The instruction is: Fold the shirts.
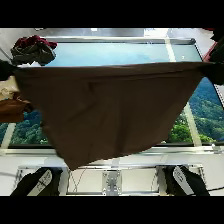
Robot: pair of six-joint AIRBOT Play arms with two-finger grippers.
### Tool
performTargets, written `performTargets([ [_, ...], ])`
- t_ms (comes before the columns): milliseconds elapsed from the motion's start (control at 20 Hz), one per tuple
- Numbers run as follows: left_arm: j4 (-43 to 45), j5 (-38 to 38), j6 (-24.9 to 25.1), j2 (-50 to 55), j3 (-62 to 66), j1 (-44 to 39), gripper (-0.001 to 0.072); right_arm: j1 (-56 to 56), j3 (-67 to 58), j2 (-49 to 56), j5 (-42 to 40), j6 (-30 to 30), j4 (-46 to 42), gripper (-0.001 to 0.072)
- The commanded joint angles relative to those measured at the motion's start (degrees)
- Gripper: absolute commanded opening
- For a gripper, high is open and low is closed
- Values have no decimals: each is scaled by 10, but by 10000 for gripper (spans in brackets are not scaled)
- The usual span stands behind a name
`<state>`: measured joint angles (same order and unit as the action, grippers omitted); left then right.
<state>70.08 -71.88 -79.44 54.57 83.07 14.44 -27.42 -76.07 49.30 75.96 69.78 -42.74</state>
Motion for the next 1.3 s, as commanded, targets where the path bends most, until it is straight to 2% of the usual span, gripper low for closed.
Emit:
performTargets([
  [0,2,131,-10,128,-96,-8,12,7,116,93,-83,-35,-13,22],
  [100,-19,234,-13,208,-96,-29,12,40,163,146,-179,-41,-12,22],
  [250,-111,422,-26,278,-96,-64,13,115,179,221,-348,-46,-10,23],
  [300,-140,464,-24,289,-95,-73,16,141,179,237,-417,-53,-5,25],
  [350,-158,490,-21,294,-94,-78,93,167,179,247,-490,-53,-5,34],
  [400,-168,506,-13,295,-90,-81,386,186,179,250,-553,-53,-5,138],
  [450,-172,507,-12,295,-79,-82,605,203,179,250,-612,-53,-5,391],
  [500,-172,496,-3,295,-61,-80,662,209,173,250,-639,-53,-6,509],
  [550,-171,475,15,294,-39,-79,661,206,164,250,-633,-52,-8,508],
  [650,-171,405,52,280,5,-76,659,173,143,242,-566,-50,-36,506],
  [700,-167,367,92,258,14,-76,618,143,134,229,-505,-38,-59,504],
  [750,-152,336,131,226,12,-76,531,107,129,210,-445,-12,-92,504],
  [800,-117,292,160,185,8,-76,481,64,128,184,-386,15,-138,503],
  [850,-73,251,165,143,-3,-76,481,22,128,157,-334,32,-186,503],
  [950,11,183,139,49,-73,-71,482,-63,139,97,-229,37,-268,504],
  [1050,20,181,74,-42,-205,-51,482,-136,193,45,-170,13,-275,506],
  [1150,-6,235,3,-121,-348,-36,483,-201,276,17,-134,3,-215,509],
  [1250,-44,303,-38,-172,-438,-36,483,-224,370,26,-126,-8,-118,509],
])
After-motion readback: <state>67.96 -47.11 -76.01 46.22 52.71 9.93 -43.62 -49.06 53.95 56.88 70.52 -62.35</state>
